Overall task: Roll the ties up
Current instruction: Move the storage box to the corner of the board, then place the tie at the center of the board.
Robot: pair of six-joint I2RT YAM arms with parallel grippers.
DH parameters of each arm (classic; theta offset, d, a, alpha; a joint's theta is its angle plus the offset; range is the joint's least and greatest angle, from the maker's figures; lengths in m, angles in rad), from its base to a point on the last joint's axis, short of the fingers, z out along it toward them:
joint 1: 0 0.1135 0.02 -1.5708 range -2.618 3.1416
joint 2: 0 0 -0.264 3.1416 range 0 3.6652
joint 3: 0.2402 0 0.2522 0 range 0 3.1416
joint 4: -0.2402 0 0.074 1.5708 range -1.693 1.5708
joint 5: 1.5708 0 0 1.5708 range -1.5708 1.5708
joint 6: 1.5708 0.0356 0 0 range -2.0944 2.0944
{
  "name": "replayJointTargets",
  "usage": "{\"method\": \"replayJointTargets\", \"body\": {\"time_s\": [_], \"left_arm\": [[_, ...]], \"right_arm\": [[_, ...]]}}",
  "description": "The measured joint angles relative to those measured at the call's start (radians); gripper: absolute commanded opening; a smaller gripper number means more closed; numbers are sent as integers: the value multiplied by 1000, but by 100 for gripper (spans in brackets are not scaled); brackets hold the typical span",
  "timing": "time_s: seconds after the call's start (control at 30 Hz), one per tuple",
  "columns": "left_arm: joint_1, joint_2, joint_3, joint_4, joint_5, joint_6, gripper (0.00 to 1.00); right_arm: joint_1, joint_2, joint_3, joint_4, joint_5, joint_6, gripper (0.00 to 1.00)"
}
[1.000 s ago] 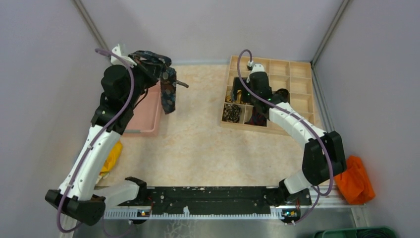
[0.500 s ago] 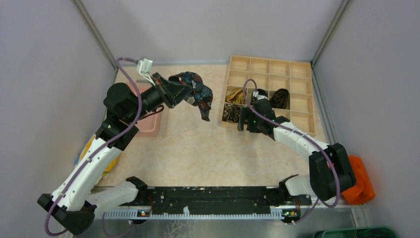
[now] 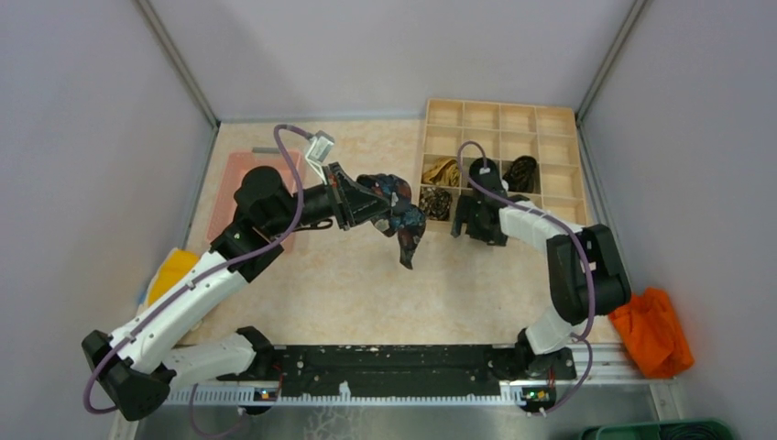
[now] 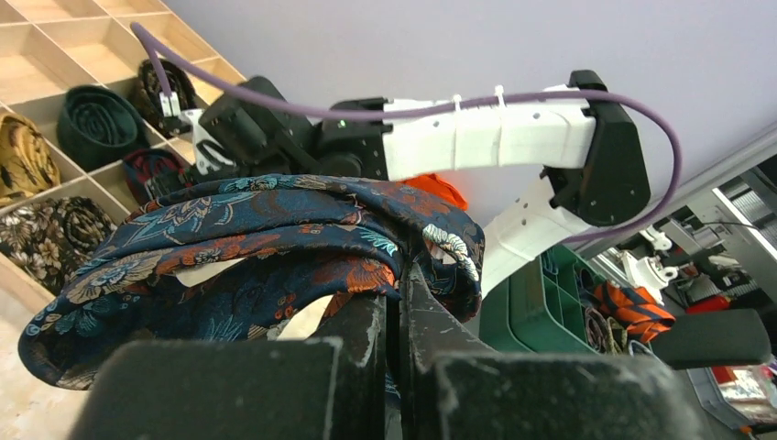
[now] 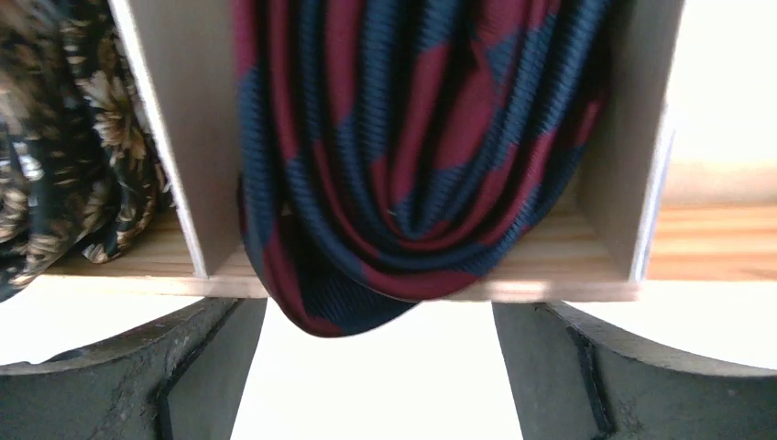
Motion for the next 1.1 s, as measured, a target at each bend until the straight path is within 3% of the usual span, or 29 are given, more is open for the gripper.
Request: {"method": "replayJointTargets", "body": {"time_s": [0.23, 0.4, 0.6, 0.77, 0.87, 1.1], "left_arm": [[-64, 64, -27, 69, 27, -4, 0], [-173, 177, -16, 103, 44, 6, 0], [-270, 330, 66, 170, 64, 49, 0], [-278, 502, 199, 261, 108, 58, 0], [-278, 649, 338, 321, 159, 41, 0], [-284, 952, 700, 380, 274, -10, 0]], "right_arm": [[-182, 19, 65, -121, -10, -50, 92], [-220, -8, 81, -142, -11, -65, 92], [-221, -330, 81, -89, 42, -38, 94], [-221, -682, 129, -106, 156, -18, 94], [-221, -806, 166, -119, 220, -11, 94], [-221, -873, 183, -171, 326, -14, 94]]}}
